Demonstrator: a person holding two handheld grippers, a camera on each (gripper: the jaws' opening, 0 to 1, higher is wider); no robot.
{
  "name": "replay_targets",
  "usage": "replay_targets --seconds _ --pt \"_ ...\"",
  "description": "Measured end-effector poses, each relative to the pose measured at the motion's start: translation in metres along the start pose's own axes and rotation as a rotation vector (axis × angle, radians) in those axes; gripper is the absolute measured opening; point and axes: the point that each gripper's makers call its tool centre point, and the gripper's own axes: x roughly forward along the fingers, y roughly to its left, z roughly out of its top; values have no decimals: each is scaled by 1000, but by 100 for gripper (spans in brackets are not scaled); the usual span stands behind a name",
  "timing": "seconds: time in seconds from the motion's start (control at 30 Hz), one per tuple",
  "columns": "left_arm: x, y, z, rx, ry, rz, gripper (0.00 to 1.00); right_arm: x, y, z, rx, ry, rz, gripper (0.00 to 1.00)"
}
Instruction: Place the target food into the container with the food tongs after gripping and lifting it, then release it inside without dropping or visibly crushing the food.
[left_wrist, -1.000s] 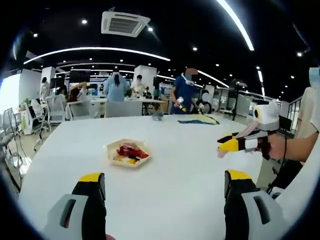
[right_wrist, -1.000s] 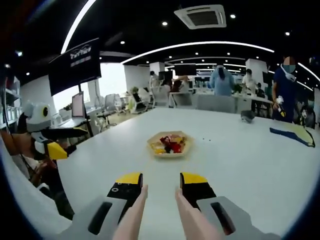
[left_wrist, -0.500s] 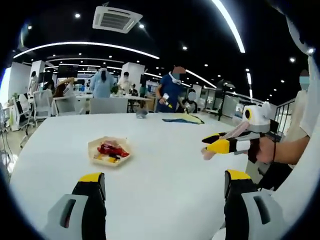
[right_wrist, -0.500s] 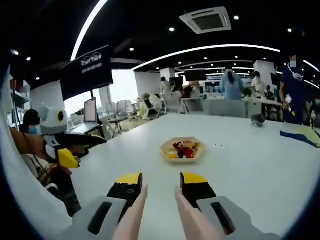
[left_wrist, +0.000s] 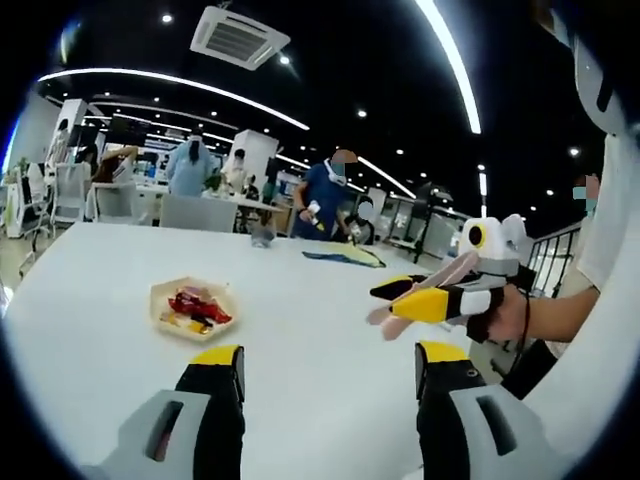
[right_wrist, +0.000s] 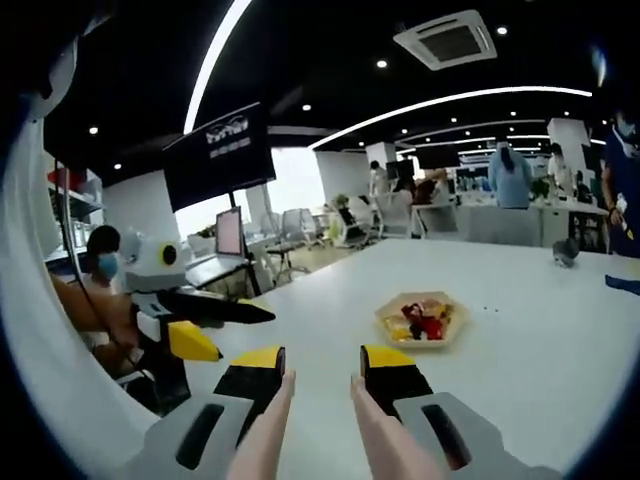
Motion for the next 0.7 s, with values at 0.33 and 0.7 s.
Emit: replay_targets --seconds 0.33,0.7 --pt "7 -15 4 -33 3 -84 64 8 28 6 21 -16 121 29" --pt "-4 -41 11 -168 -43 -253 47 5 54 26 185 -110 278 29"
